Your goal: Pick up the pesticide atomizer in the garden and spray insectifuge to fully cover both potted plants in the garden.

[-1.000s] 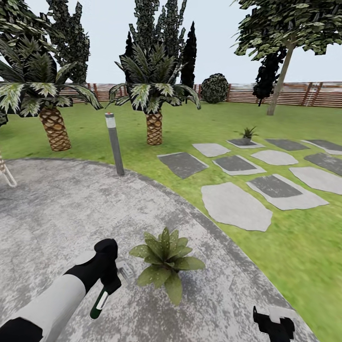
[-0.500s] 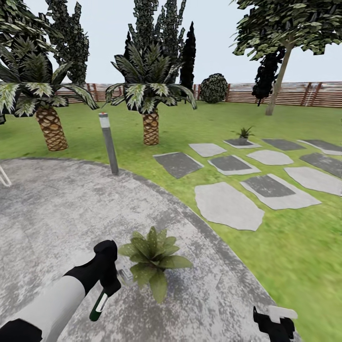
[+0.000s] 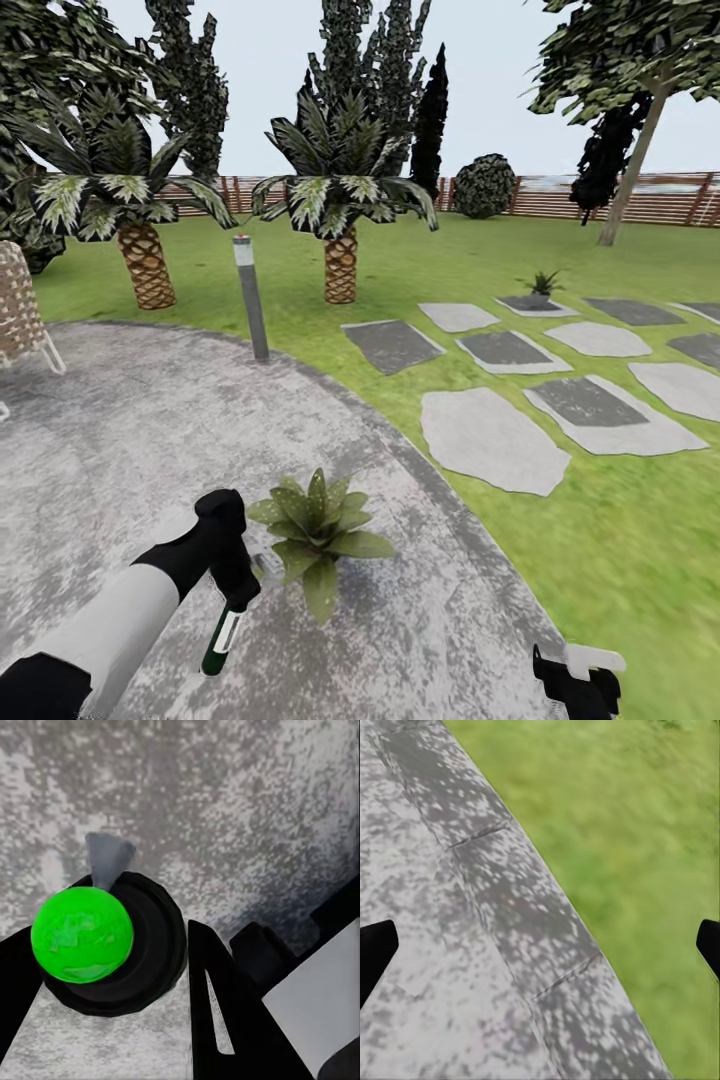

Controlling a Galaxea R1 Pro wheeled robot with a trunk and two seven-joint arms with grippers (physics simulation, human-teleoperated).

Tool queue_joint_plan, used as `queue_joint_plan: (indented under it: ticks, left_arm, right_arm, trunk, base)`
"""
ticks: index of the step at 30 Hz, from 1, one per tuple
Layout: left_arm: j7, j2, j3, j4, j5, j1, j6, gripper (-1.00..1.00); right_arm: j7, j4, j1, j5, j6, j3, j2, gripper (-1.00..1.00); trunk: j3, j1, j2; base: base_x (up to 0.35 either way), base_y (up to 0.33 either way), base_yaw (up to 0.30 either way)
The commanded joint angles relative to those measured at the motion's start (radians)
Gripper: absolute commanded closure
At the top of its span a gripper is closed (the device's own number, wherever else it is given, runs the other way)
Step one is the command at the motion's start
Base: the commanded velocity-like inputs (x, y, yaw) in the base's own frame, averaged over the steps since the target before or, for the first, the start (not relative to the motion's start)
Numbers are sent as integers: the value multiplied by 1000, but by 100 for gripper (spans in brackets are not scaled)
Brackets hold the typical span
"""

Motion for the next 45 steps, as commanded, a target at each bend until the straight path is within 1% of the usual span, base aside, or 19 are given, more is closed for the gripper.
queue_joint_plan:
  ticks: [1,5,9,14,17,18,19,21,22,23,31,37,41,43,45]
  left_arm:
    - [-10,0,-5,-1,-8,-3,8,100]
    - [-12,-4,-10,2,-8,-6,10,100]
    - [-10,-2,-12,4,-12,2,11,100]
    - [-10,-3,-10,-3,-60,-1,20,100]
    - [-9,-6,-11,-7,-72,-4,26,100]
    - [-9,0,-10,-7,-86,-6,27,100]
    - [-9,1,-10,-7,-97,-5,29,100]
    - [-10,2,-6,-7,-134,-3,36,100]
    - [-10,2,-3,-6,-146,2,37,100]
    - [-10,1,-1,-6,-150,4,38,100]
    - [-10,7,2,-5,-155,0,39,100]
    - [-9,10,3,-6,-156,0,48,100]
    - [-9,30,3,-6,-157,5,49,100]
    - [-9,53,3,-6,-157,8,49,100]
    - [-9,65,4,-5,-157,10,49,100]
  right_arm:
    - [-4,1,-1,11,-2,-5,0,-100]
    - [-3,1,-1,11,-3,-5,0,-100]
    - [-3,1,-1,11,-2,-5,1,-100]
    - [-3,1,-1,11,-2,-5,1,-100]
    - [-3,1,-1,10,-2,-6,1,-100]
    - [-3,1,-1,9,-2,-7,1,-100]
    - [-3,1,-1,10,-2,-7,1,-100]
    - [-3,1,-1,10,-2,-6,1,-100]
    - [-3,1,-1,10,-2,-7,1,-100]
    - [-3,1,-1,9,-2,-7,1,-100]
    - [-1,1,-1,11,-2,-6,-2,-100]
    - [-2,0,-1,11,-2,-7,-2,-100]
    - [-3,0,-1,11,-2,-7,-2,-100]
    - [-3,0,-1,11,-2,-7,-2,-100]
    - [-3,0,-1,11,-2,-7,-2,-100]
  trunk:
    - [-1,0,0]
    - [-1,0,0]
    - [-1,0,0]
    - [-1,0,0]
    - [-1,0,0]
    - [-1,0,0]
    - [-1,0,0]
    - [-1,0,0]
    - [-1,0,0]
    - [-1,0,0]
    - [-1,0,0]
    - [-1,0,0]
    - [-1,0,0]
    - [-1,0,0]
    - [-1,0,0]
  base:
    - [151,-251,53]
    - [141,-252,13]
    - [3,-272,97]
    - [-128,-276,258]
    - [-165,-267,277]
    - [-41,-271,278]
    - [-26,-273,278]
    - [-10,-275,278]
    - [-3,-276,188]
    - [-1,-276,96]
    - [4,-276,16]
    - [136,-174,18]
    - [20,-18,221]
    - [3,-3,268]
    - [1,-1,275]
